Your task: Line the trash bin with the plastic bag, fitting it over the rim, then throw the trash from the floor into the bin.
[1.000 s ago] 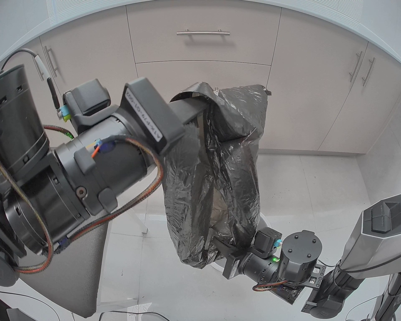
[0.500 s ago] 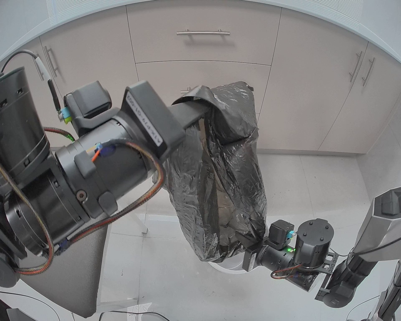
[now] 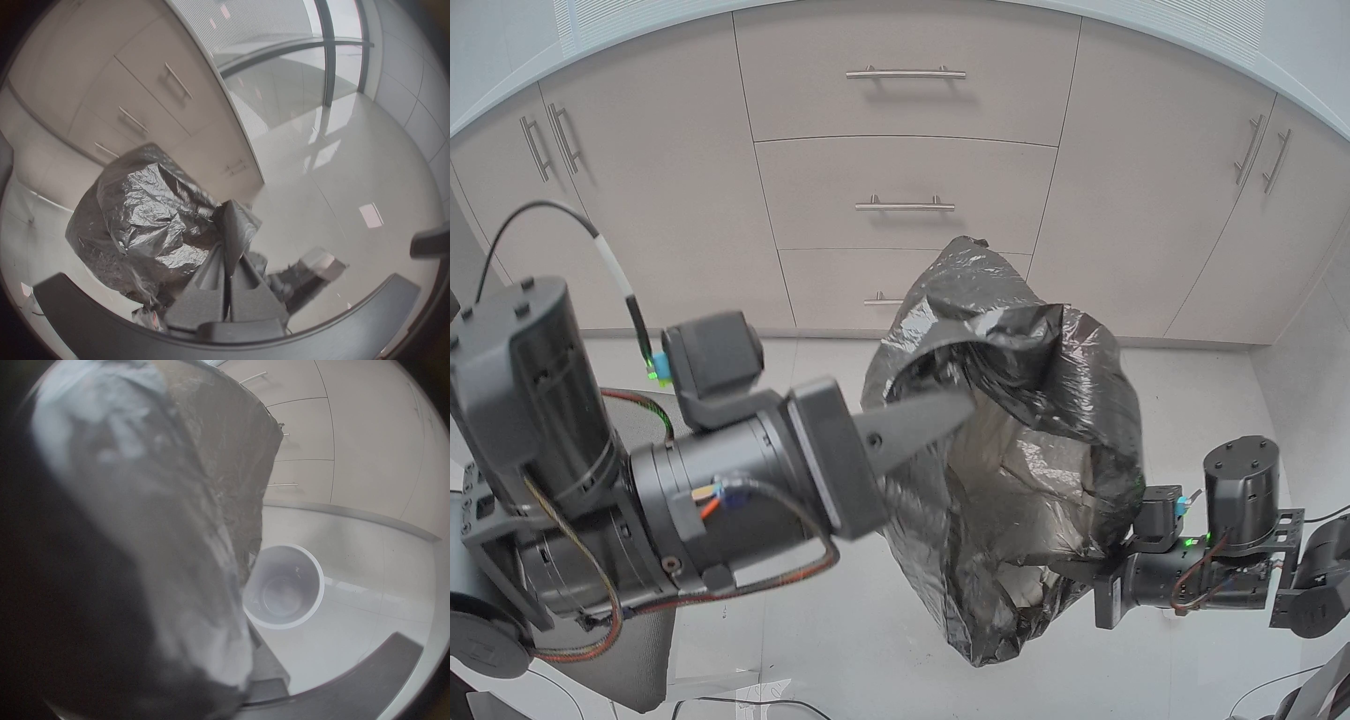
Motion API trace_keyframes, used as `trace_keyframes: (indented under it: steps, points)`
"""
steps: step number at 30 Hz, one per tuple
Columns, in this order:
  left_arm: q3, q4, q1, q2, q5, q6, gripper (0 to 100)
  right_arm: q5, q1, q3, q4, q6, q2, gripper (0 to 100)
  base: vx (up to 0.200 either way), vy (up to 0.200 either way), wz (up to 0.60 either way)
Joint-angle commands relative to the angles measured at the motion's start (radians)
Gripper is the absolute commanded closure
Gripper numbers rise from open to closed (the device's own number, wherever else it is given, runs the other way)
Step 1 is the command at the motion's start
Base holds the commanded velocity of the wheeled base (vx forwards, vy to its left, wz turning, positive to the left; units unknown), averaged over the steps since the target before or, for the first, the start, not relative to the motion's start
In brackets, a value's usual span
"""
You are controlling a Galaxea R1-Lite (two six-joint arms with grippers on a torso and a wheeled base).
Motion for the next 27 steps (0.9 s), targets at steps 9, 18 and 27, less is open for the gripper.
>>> trace_keyframes:
  steps: [9,18,27]
  points:
    - [0.191,-0.204,0.007,0.077,-0.202,0.004,100,-0.026,0.156,-0.129,0.332,-0.018,-0.374,100,0.0,0.0,0.0]
    - [0.196,-0.205,0.007,0.086,-0.228,0.001,100,-0.057,0.178,-0.132,0.352,-0.018,-0.346,100,0.0,0.0,0.0]
    - [0.195,-0.204,0.009,0.088,-0.227,-0.001,100,-0.047,0.19,-0.112,0.341,-0.017,-0.259,100,0.0,0.0,0.0]
